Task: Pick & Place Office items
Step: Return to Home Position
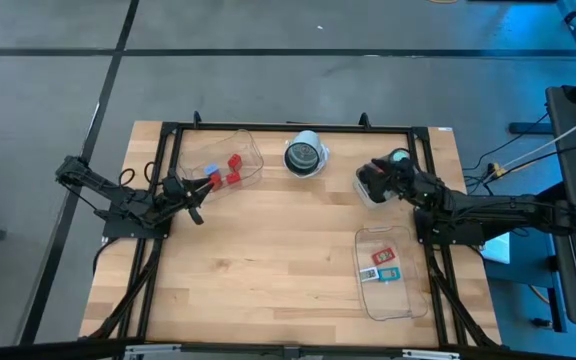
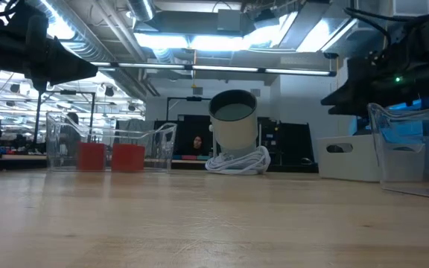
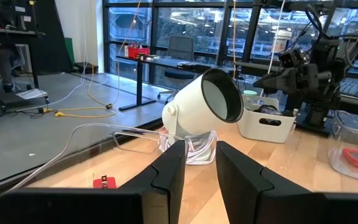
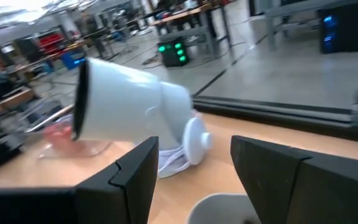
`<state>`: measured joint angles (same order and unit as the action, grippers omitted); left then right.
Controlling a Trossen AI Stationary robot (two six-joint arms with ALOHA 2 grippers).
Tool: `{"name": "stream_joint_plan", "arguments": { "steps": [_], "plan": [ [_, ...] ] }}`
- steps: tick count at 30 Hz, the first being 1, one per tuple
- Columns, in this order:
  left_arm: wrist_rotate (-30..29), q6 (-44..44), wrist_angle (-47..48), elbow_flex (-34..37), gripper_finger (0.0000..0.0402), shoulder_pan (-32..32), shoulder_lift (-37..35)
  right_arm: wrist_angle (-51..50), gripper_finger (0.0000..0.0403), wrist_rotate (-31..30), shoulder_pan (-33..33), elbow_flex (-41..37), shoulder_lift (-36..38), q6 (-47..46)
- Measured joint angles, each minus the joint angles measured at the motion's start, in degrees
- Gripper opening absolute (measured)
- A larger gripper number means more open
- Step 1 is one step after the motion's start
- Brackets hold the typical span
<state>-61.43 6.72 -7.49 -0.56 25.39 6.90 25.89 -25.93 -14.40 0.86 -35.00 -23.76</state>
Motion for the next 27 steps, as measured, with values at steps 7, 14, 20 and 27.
{"name": "stream_joint_plan", "arguments": {
  "steps": [7,14,20,27],
  "plan": [
    [0.0,0.09,0.02,0.0,0.0086,0.01,-0.01,0.2,0.0206,-6.34,2.35,0.0,0.0,3.56],
    [0.0,0.04,0.0,0.0,0.0086,0.02,0.0,0.22,0.0206,-1.63,2.58,0.04,0.0,3.42],
    [0.0,0.02,0.0,0.0,0.0086,0.0,0.0,0.21,0.0206,-1.54,2.56,0.04,0.0,3.4],
    [-0.01,0.02,0.01,0.0,0.0086,0.01,0.0,0.2,0.0205,-1.54,2.56,0.07,0.0,3.36]
  ]
}}
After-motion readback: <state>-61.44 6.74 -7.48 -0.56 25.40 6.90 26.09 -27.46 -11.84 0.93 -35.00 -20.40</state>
